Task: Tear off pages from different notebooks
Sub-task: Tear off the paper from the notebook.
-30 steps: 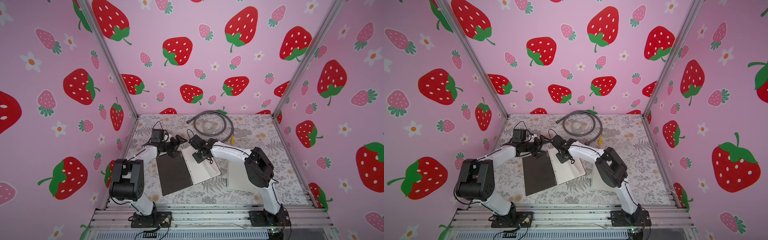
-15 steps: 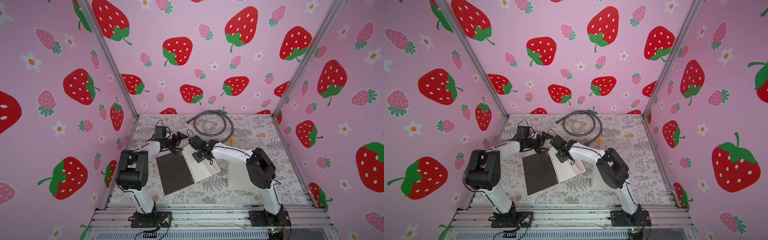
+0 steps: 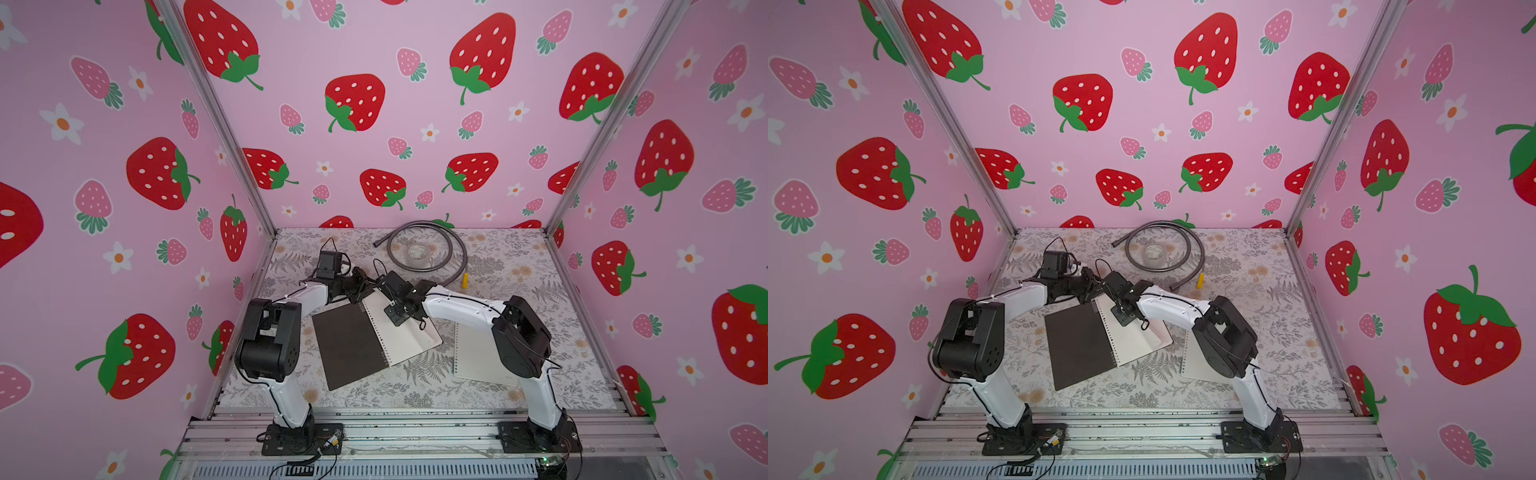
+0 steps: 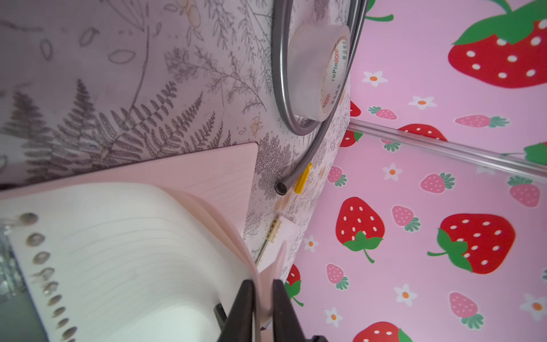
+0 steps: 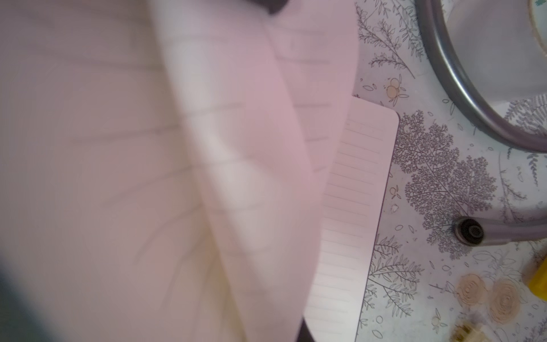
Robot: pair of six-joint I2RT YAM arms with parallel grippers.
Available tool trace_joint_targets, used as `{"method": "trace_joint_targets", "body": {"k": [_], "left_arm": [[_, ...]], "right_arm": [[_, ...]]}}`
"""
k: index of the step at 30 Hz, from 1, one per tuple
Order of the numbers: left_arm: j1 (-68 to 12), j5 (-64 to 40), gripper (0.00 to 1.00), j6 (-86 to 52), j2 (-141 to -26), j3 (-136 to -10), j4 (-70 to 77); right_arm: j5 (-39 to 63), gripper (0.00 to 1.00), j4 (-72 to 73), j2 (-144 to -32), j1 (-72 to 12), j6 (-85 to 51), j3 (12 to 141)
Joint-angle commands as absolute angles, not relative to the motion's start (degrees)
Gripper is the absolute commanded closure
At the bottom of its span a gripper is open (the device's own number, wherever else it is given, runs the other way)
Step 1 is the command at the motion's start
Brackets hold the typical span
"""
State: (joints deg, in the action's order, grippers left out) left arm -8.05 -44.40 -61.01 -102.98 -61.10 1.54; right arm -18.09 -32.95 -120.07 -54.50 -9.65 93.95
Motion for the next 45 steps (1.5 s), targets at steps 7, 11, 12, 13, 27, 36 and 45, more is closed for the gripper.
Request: {"method": "trace_joint_targets", "body": {"k": [7, 11, 12, 13, 27, 36, 45], "left_arm": [[-9.62, -45.44, 1.00, -59.70, -103.18, -61.26, 1.10], [-9.66, -44.98, 1.00, -59.51, -103.36, -60.74, 1.23], [-9.64, -44.92, 1.00, -59.34, -103.44, -60.79, 1.05], [-9.67, -44.76, 1.00, -59.20, -103.53, -60.82, 0.75], [-9.67, -43.95, 1.00, -57.75, -104.46, -61.12, -1.45], [-9.75, -44.16, 1.00, -57.19, -104.50, -61.31, -1.84], [-9.79, -44.17, 1.00, -56.81, -104.68, -61.61, -2.03]], "right_arm": [[-18.03, 0.65, -32.40, -118.59, -54.92, -10.33, 93.28], [-19.78, 0.52, -30.99, -115.34, -54.91, -9.98, 90.39], [-20.13, 0.51, -30.29, -113.85, -54.93, -9.57, 89.13], [-20.34, 0.51, -29.60, -112.30, -54.98, -9.37, 87.94], [-18.92, 0.55, -32.65, -101.19, -55.02, -10.32, 82.77], [-12.18, 0.66, -35.70, -102.11, -55.02, -12.42, 81.62], [-8.74, 0.62, -37.04, -102.48, -55.55, -14.55, 79.27]]}}
